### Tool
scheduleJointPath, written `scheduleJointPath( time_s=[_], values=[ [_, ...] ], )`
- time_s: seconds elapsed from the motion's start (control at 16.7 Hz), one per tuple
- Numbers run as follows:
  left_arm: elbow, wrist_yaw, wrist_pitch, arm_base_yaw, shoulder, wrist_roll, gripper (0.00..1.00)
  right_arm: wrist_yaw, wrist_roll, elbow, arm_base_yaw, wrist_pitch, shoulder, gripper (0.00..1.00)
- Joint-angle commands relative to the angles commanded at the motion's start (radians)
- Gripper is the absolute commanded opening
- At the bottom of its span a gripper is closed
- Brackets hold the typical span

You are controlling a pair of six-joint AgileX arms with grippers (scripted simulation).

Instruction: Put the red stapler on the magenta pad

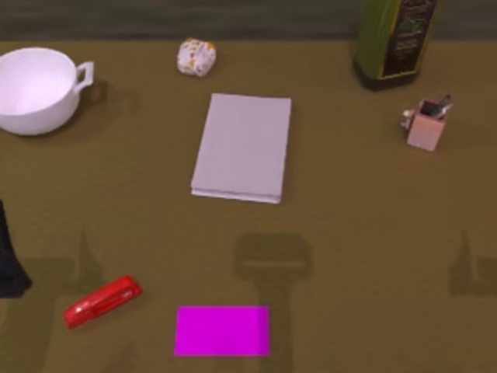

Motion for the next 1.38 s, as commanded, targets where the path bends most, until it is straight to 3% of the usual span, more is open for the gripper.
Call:
scheduleJointPath(
  time_s=[0.24,0.48,1.08,1.38],
  values=[
    [0.030,0.001,-0.027,-0.010,0.031,0.018,1.00,0.000,0.000,0.000,0.000,0.000,0.000,1.00],
    [0.182,0.000,-0.167,-0.055,0.220,0.108,1.00,0.000,0.000,0.000,0.000,0.000,0.000,1.00],
    [0.738,-0.004,-0.736,-0.230,1.148,0.464,1.00,0.000,0.000,0.000,0.000,0.000,0.000,1.00],
    [0.969,-0.002,-0.952,-0.304,1.477,0.607,1.00,0.000,0.000,0.000,0.000,0.000,0.000,1.00]
  ],
)
